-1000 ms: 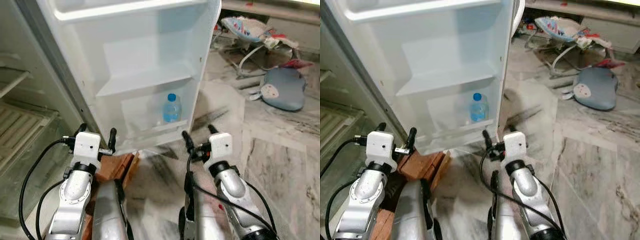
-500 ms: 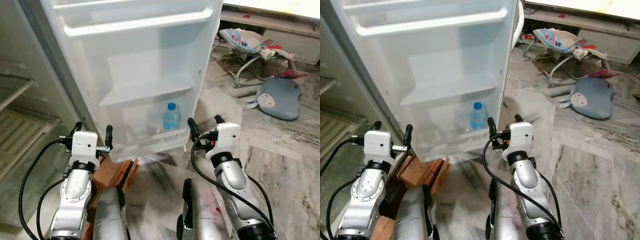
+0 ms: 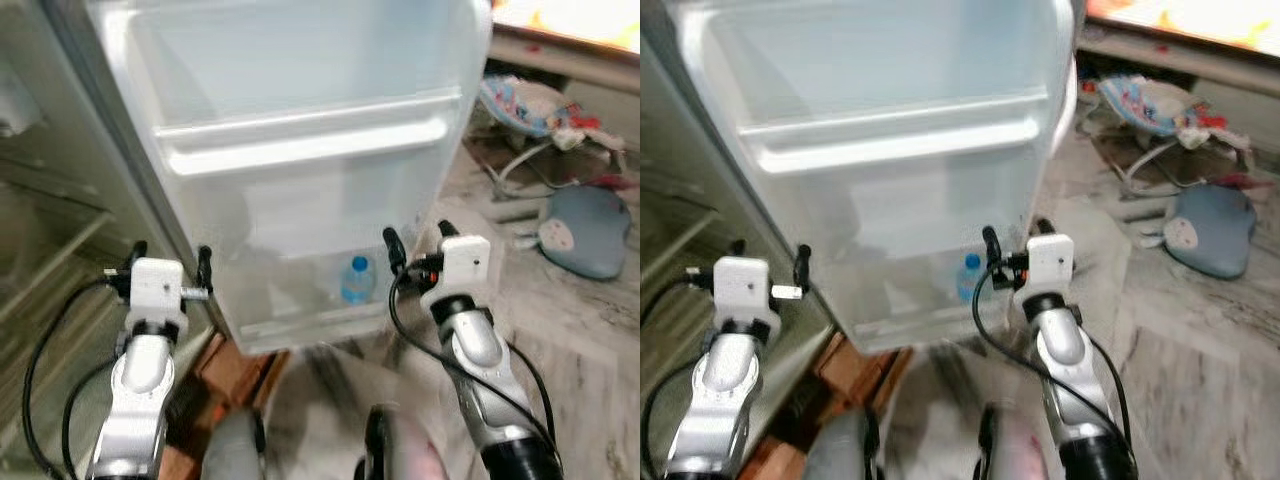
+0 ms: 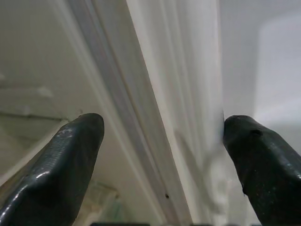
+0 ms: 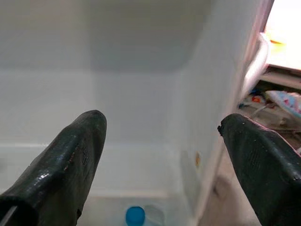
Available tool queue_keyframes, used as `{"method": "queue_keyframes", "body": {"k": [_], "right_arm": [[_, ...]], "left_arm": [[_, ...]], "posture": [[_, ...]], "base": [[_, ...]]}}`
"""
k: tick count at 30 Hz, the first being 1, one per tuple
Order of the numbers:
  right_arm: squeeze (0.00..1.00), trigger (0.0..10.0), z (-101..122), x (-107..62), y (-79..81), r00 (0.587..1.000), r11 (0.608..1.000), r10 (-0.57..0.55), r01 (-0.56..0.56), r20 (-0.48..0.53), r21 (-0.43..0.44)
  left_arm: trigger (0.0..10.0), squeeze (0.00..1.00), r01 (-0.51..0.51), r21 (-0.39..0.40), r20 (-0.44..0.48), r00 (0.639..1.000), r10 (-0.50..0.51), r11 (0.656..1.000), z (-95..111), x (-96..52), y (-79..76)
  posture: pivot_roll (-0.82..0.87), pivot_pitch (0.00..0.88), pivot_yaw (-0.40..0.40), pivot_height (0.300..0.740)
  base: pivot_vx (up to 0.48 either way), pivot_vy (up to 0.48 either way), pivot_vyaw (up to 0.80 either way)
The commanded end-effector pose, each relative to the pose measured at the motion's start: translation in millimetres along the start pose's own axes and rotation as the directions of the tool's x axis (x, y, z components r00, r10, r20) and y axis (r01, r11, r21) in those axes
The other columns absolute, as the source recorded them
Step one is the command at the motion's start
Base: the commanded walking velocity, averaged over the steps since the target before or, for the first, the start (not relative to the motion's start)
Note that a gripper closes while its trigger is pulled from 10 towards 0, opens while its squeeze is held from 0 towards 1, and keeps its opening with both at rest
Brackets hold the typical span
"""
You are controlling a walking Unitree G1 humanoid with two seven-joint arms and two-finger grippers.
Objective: Restocking fridge
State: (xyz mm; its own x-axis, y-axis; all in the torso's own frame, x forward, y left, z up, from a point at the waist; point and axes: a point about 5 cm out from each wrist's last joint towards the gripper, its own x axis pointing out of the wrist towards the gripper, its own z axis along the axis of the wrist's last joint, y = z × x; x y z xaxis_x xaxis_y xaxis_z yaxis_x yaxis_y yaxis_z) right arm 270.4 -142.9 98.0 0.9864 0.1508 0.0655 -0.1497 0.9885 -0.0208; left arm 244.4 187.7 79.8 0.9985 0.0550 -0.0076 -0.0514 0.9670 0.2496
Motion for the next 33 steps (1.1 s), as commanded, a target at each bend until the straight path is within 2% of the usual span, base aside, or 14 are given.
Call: {"method": "queue_keyframes", "body": {"k": [1,2,4,8,11,14,16,19,20,24,33], "right_arm": [[0.00,10.0,1,-4.0,2.0,1.000,1.000,0.020,-0.019,-0.013,0.015],[0.00,10.0,0,-5.0,3.4,0.999,0.999,0.031,-0.030,-0.022,0.025],[0.00,10.0,-1,-9.0,7.1,0.997,0.997,0.069,-0.070,-0.027,-0.019],[0.00,10.0,-12,-14.4,7.0,0.990,0.997,0.072,-0.070,-0.119,0.016],[0.00,10.0,-15,-17.7,5.9,0.984,0.993,0.113,-0.109,-0.135,0.036],[0.00,10.0,-25,-20.9,-0.2,0.973,0.996,0.068,-0.054,-0.220,0.069],[0.00,10.0,-24,-21.2,-2.4,0.976,0.998,0.052,-0.044,-0.211,0.043],[0.00,10.0,-21,-22.1,-2.2,0.978,0.994,0.102,-0.094,-0.180,0.052],[0.00,10.0,-20,-21.8,-3.6,0.980,0.996,0.088,-0.084,-0.178,0.026],[0.00,10.0,-17,-17.6,-5.9,0.985,0.998,0.063,-0.061,-0.162,0.019],[0.00,10.0,-18,-16.8,-8.9,0.983,0.999,0.031,-0.023,-0.182,0.048]], "left_arm": [[10.0,0.00,-0.043,-0.002,0.022,0.999,0.043,0.999,5,1.8,6.8],[10.0,0.00,-0.042,-0.006,0.020,0.999,0.042,0.999,5,1.9,5.9],[10.0,0.00,-0.041,-0.011,0.014,0.999,0.041,0.999,4,0.6,3.7],[10.0,0.00,-0.036,-0.021,-0.012,0.999,0.035,0.999,0,-2.7,0.4],[10.0,0.00,-0.037,-0.017,-0.019,0.999,0.036,0.999,-1,-3.2,0.4],[10.0,0.00,-0.037,-0.014,-0.023,0.999,0.037,0.999,-2,-2.8,0.5],[10.0,0.00,-0.038,-0.010,-0.026,0.999,0.037,0.999,-3,-2.3,0.5],[10.0,0.00,-0.036,-0.014,-0.028,0.999,0.036,0.999,-3,-2.0,-0.6],[10.0,0.00,-0.034,-0.014,-0.028,0.999,0.033,0.999,-3,-1.9,-1.1],[10.0,0.00,-0.026,-0.016,-0.030,0.999,0.025,1.000,-3,-1.6,-3.8],[10.0,0.00,-0.011,-0.012,-0.037,0.999,0.011,1.000,-4,-0.3,-5.3]], "posture": [[0.13,0.000,-0.020,0.740],[0.13,0.000,-0.020,0.740],[0.13,0.000,-0.023,0.740],[0.12,0.000,-0.025,0.740],[0.12,0.000,-0.026,0.740],[0.12,0.000,-0.028,0.740],[0.12,0.000,-0.029,0.740],[0.12,0.000,-0.028,0.740],[0.12,0.000,-0.028,0.740],[0.11,0.000,-0.026,0.740],[0.11,0.000,-0.024,0.740]], "base": [[0.000,0.000,0.00],[0.000,0.000,0.00],[0.000,0.000,0.00],[0.000,0.000,0.00],[0.000,0.000,0.00],[0.000,0.000,0.00],[0.000,0.000,0.00],[0.000,0.000,0.00],[0.000,0.000,0.00],[0.000,0.000,0.00],[-0.225,0.000,0.00]]}}
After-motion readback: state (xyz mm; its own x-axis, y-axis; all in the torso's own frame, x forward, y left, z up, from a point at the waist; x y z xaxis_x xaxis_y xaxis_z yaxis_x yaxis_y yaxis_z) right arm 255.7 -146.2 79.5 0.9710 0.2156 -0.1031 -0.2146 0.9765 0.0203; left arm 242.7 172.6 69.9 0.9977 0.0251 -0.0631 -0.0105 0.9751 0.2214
